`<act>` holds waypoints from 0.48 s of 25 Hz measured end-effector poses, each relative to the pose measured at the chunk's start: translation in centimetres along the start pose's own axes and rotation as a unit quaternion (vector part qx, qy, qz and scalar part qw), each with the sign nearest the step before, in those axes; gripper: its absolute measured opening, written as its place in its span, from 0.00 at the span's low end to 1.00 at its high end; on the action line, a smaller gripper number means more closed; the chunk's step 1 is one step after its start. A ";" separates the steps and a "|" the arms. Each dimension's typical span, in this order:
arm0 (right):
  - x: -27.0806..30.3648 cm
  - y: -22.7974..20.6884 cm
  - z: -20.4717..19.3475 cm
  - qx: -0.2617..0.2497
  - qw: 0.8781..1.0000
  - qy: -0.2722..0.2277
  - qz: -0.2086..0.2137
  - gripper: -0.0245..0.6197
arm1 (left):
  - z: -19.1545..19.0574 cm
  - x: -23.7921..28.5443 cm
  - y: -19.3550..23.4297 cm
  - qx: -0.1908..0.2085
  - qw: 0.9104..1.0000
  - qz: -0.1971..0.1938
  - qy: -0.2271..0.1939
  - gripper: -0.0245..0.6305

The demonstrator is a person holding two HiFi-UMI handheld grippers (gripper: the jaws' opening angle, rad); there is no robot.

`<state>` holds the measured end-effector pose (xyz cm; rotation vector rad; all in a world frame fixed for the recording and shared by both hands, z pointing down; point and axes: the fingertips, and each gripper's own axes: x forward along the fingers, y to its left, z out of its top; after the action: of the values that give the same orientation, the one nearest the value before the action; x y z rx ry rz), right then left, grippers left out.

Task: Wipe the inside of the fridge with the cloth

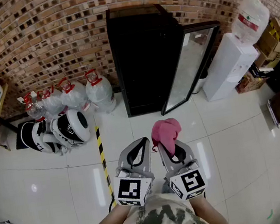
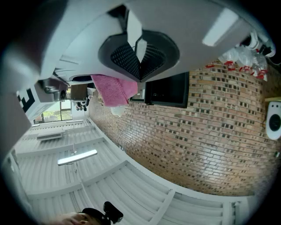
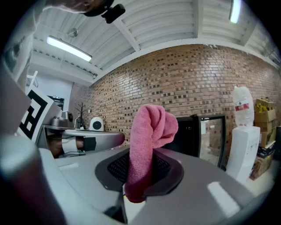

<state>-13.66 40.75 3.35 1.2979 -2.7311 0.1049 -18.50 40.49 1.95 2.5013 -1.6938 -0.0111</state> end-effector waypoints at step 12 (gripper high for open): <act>7.5 -9.0 0.4 0.017 0.999 -0.008 0.035 0.13 | -0.1 10.6 1.3 0.008 0.999 0.030 0.010 0.06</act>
<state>-11.36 29.27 4.06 1.2183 -2.8011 0.1486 -15.69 30.22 2.87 2.4522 -1.7665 0.0308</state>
